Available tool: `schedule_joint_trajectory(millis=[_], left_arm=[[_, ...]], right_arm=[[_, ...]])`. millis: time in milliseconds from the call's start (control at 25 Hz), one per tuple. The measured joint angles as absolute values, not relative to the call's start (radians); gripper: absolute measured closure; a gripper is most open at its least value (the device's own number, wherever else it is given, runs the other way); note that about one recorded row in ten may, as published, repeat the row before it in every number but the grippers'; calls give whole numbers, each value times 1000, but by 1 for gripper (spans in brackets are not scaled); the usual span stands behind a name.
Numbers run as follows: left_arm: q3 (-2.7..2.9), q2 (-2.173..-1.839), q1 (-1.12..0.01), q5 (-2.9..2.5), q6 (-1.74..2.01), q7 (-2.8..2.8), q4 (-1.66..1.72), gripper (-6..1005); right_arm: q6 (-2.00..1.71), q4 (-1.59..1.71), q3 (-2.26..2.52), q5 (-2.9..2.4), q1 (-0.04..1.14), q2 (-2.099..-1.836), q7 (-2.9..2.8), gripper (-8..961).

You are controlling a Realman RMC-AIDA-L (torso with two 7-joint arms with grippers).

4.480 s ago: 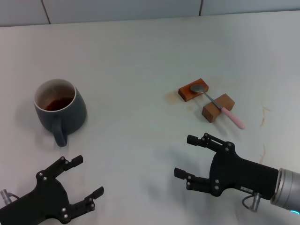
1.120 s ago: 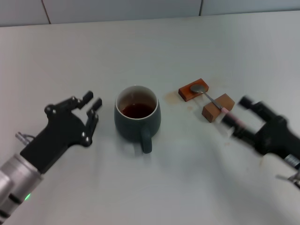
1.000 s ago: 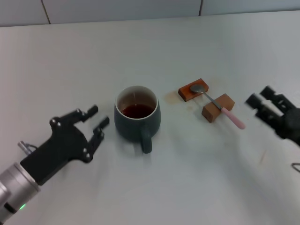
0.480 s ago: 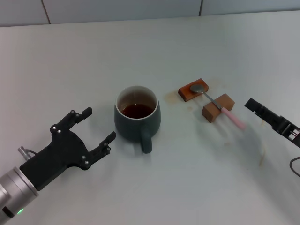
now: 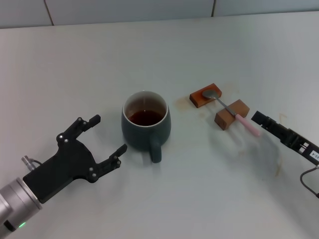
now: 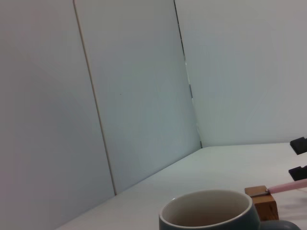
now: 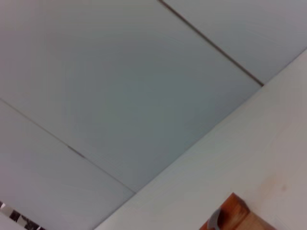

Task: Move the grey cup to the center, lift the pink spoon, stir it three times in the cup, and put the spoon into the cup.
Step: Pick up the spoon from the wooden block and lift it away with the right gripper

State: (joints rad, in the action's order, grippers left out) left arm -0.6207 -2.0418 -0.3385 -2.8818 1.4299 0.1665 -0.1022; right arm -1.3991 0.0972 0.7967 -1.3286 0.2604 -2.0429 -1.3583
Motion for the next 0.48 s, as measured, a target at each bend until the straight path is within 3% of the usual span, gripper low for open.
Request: schedule_joint_trajectory(millis=[480], left_arm=[[-618,-2046,-346,-2881,1433,166,-92,140]], right_arm=[[-1358,98,796,-1370,281,-2049,-1372,122]])
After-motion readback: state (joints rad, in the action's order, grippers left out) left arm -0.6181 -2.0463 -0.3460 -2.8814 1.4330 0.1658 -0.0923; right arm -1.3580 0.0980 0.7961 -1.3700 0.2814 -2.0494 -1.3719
